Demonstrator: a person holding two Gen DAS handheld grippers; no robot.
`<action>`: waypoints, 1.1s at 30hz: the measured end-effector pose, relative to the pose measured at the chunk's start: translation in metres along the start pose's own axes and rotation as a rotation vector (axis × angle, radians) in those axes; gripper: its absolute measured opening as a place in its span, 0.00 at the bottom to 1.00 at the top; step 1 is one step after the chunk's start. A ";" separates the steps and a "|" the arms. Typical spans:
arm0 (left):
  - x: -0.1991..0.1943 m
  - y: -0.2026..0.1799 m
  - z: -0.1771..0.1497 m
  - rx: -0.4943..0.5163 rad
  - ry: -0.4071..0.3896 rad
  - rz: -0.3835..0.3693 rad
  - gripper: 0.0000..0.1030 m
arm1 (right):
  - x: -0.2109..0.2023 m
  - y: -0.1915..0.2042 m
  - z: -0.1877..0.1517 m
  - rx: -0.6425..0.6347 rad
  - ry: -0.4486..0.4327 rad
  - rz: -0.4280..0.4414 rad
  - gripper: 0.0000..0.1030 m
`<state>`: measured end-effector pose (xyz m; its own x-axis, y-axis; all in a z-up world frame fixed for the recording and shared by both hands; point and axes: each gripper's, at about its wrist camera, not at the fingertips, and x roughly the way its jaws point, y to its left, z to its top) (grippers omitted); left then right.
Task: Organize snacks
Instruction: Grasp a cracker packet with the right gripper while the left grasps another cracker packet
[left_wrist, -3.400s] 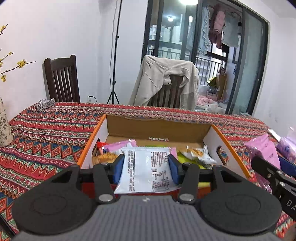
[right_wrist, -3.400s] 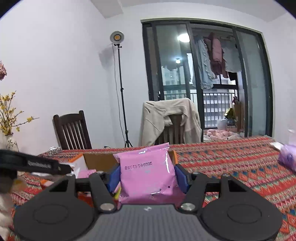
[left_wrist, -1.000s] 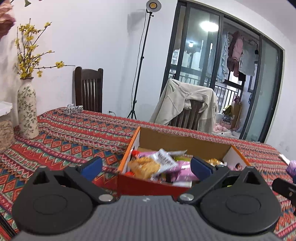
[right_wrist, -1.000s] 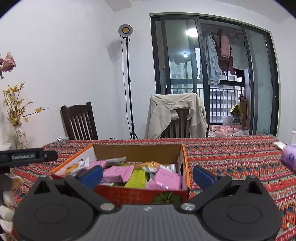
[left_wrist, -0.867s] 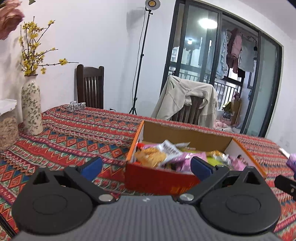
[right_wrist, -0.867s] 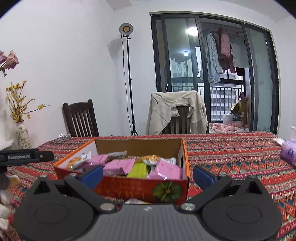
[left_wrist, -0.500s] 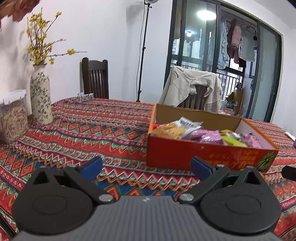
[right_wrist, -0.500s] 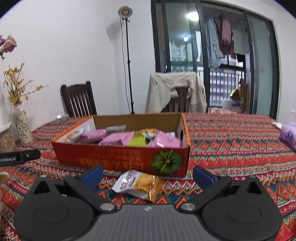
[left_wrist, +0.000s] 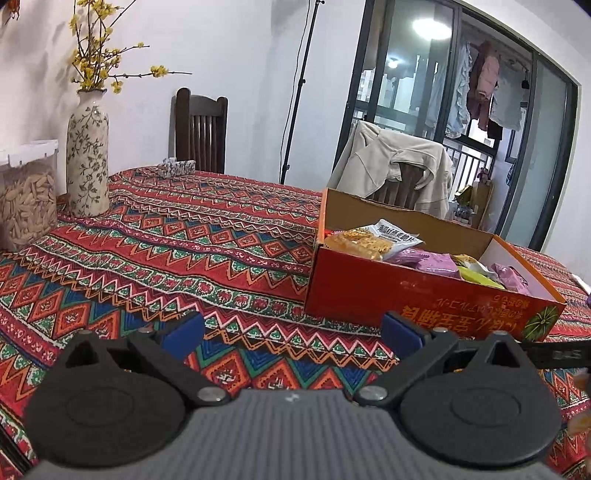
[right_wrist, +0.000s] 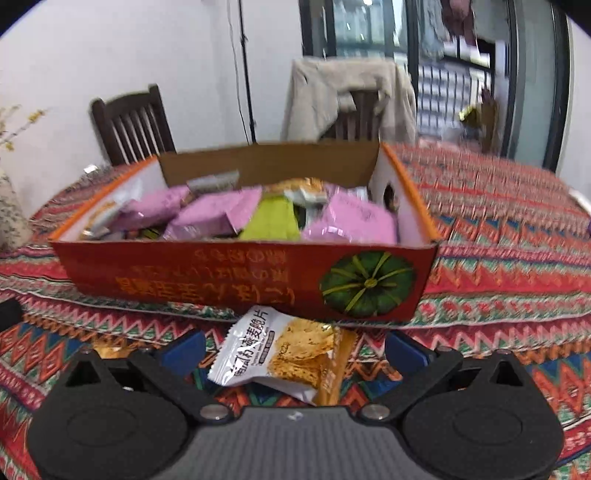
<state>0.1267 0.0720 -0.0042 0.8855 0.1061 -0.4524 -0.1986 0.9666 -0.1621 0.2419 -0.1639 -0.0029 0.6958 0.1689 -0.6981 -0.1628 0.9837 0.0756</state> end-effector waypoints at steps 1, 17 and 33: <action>0.000 0.000 0.000 -0.002 0.002 -0.001 1.00 | 0.007 0.001 0.001 0.005 0.015 -0.004 1.00; 0.002 0.006 0.001 -0.037 0.024 -0.009 1.00 | 0.015 0.006 -0.008 -0.042 0.003 -0.046 0.92; 0.007 0.009 0.000 -0.054 0.046 0.003 1.00 | -0.040 -0.022 -0.036 -0.047 -0.154 0.001 0.43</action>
<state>0.1316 0.0811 -0.0089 0.8648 0.0973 -0.4925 -0.2249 0.9522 -0.2068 0.1922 -0.1942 -0.0019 0.7940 0.1804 -0.5805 -0.1937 0.9803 0.0397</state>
